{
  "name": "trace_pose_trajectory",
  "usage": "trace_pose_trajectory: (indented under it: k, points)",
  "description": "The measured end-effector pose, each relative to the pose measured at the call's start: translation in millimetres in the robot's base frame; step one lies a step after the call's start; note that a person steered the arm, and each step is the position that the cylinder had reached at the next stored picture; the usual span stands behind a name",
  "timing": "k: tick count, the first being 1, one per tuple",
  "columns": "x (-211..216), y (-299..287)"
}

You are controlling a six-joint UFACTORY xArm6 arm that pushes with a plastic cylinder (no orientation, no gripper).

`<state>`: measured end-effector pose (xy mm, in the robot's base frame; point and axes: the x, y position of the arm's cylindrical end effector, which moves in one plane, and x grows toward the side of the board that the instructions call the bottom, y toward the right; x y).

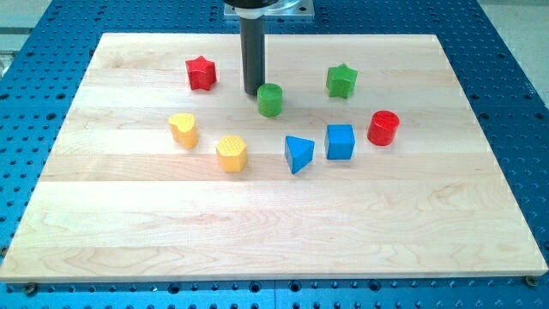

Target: Move the red star diagonally to the yellow heart

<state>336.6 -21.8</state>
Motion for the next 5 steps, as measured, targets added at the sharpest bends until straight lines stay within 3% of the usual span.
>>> trace_pose_trajectory:
  k: [1,2,3,5]
  points:
    - [8,9]
    - [-14,12]
    - [-83,-6]
    - [-93,-171]
